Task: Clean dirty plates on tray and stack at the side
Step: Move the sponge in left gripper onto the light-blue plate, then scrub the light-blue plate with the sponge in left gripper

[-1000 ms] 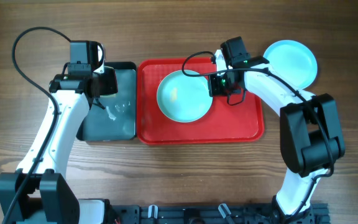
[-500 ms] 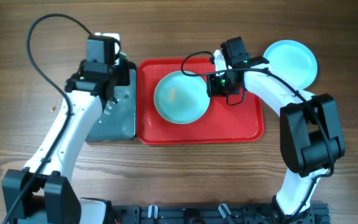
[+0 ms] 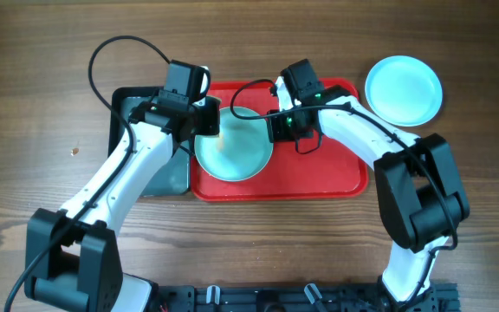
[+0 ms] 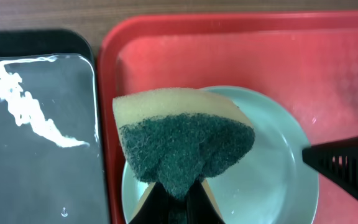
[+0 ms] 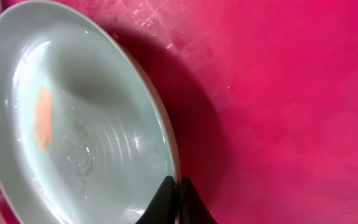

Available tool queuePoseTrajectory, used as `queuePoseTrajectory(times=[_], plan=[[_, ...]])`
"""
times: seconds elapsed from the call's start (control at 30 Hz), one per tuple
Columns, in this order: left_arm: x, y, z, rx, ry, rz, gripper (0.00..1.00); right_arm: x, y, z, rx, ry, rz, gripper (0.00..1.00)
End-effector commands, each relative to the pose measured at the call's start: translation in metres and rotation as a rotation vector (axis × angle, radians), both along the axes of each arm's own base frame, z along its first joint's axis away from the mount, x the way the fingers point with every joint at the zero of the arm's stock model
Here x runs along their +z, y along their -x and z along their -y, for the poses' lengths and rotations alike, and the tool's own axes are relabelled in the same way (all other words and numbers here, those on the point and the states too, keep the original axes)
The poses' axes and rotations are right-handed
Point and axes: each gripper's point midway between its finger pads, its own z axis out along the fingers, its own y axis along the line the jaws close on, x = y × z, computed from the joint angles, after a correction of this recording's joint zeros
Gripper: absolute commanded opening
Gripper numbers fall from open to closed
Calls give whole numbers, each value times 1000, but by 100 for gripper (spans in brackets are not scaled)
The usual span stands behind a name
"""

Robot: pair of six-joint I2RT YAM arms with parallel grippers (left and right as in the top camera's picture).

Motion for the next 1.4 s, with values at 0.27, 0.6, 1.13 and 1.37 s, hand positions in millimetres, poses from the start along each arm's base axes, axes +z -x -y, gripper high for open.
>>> queuePoseTrajectory(times=[0.27,0.6,1.13,1.37], plan=[[-27,12,12,48,11,-113,4,-9,-4,11,-38,58,6,4],[-69,11,11,77,-35,-187,4,-9,-4,11,-37,59,6,4],[-106,27,73,-31,265,-365,4,-9,-4,11,-36,56,5,4],[-46,0,86,-96,480,-263,4,-9,-4,11,-33,56,6,4]])
